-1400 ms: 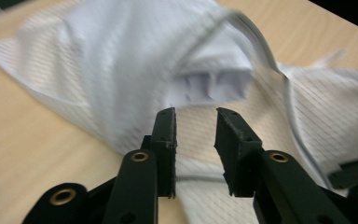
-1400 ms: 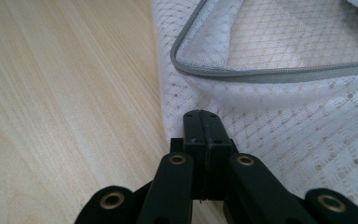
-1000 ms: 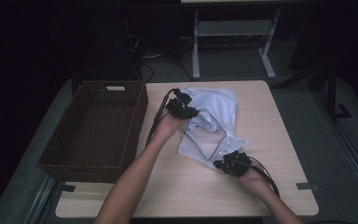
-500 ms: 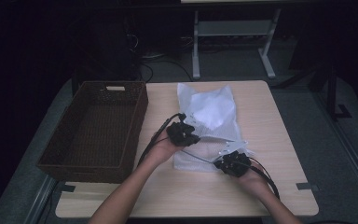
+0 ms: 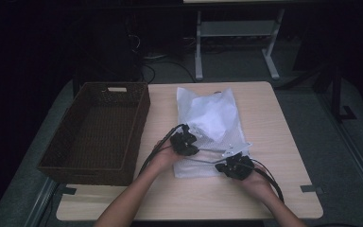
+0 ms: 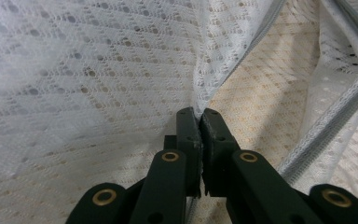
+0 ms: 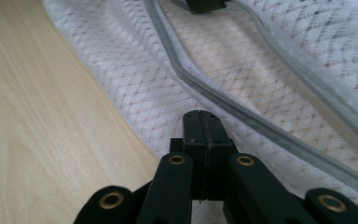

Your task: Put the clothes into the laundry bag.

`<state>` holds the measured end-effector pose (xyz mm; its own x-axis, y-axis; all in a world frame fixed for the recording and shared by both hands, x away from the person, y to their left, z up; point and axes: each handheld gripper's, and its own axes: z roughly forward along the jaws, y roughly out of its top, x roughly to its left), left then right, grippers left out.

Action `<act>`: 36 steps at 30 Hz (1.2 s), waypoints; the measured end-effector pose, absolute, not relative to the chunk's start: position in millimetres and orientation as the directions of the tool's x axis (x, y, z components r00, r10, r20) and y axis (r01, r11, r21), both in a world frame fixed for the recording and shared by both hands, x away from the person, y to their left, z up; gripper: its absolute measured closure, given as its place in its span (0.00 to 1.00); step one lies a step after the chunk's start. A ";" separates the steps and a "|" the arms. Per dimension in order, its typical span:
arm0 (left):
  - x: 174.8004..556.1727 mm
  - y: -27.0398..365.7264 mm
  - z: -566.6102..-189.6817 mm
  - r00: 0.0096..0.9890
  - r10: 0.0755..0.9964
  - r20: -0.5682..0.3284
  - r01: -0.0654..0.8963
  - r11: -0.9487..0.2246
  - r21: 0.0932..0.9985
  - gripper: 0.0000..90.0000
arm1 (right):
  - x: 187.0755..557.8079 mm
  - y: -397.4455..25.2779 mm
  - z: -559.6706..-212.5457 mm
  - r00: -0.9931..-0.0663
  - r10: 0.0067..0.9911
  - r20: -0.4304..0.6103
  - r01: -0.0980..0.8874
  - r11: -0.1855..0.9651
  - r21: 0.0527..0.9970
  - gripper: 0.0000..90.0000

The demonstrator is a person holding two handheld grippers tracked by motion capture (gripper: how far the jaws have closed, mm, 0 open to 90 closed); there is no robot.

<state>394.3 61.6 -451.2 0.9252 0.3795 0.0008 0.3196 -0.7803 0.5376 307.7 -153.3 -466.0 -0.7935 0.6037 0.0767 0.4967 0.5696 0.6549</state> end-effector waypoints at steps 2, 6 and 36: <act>395.4 63.1 -451.5 0.922 0.386 -0.030 0.339 -0.767 0.545 0.94 | 307.0 -152.7 -466.2 -0.797 0.598 0.082 0.495 0.570 0.656 0.99; 395.1 66.2 -450.0 0.912 0.400 -0.094 0.378 -0.725 0.576 0.82 | 303.7 -155.6 -464.6 -0.799 0.593 0.096 0.491 0.553 0.673 0.86; 302.2 130.6 -431.2 0.879 0.461 -0.124 0.405 -0.583 0.704 0.15 | 273.1 -212.6 -436.3 -0.760 0.648 0.059 0.446 0.453 0.772 0.23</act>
<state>302.2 130.6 -431.2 0.8789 0.4606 -0.1241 0.4050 -0.5829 0.7044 273.1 -212.6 -436.3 -0.7596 0.6477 0.0586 0.4462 0.4535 0.7716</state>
